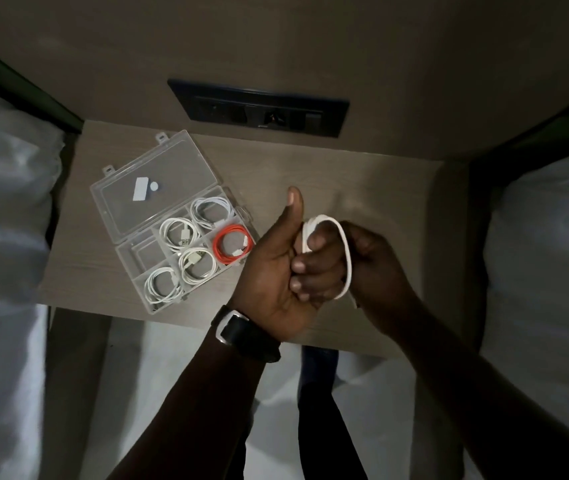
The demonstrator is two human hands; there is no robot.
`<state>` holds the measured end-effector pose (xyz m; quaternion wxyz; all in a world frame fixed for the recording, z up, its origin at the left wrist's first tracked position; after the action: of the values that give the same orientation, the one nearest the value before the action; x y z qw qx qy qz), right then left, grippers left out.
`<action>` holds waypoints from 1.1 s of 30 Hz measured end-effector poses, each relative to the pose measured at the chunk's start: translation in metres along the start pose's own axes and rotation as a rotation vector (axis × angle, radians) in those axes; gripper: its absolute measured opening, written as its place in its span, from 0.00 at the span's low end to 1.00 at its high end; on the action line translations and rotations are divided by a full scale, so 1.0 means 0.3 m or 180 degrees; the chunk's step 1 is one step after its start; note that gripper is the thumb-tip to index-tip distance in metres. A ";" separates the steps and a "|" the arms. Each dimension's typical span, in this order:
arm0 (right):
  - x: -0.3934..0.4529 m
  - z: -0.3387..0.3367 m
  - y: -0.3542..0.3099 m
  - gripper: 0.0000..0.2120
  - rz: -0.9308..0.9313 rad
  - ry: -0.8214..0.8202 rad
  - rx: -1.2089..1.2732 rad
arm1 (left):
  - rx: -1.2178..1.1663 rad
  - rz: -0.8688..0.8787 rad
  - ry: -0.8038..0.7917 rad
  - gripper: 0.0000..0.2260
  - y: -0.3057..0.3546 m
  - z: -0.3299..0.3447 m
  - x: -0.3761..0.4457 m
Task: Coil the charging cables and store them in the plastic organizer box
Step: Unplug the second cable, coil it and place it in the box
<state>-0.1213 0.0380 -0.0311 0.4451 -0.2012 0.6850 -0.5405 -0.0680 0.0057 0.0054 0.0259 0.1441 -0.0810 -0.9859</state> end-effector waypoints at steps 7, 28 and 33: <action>-0.140 0.000 0.075 0.10 0.0004 -0.0390 -0.2074 | 0.0226 0.0725 0.1000 0.18 0.136 -0.155 -0.050; -0.147 0.027 -0.072 0.12 -0.0640 0.0475 -0.0916 | -0.0082 0.1275 0.2525 0.15 0.029 -0.247 -0.122; -0.124 -0.055 -0.093 0.11 -0.0852 0.0769 -0.1166 | 0.0767 0.0565 0.2548 0.13 0.016 -0.248 -0.106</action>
<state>-0.1212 0.0661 0.0095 0.2406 -0.3013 0.7870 -0.4816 -0.0160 -0.0079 -0.0552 0.1231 0.5099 -0.1912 -0.8296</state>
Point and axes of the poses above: each hand's wrist, its own x-axis towards the middle knuckle, its own z-axis out of the palm, y = z × x, the point moved 9 cm from there along x, towards the middle knuckle, and after that the axes turned 3 degrees about -x, right-handed, at the moved point
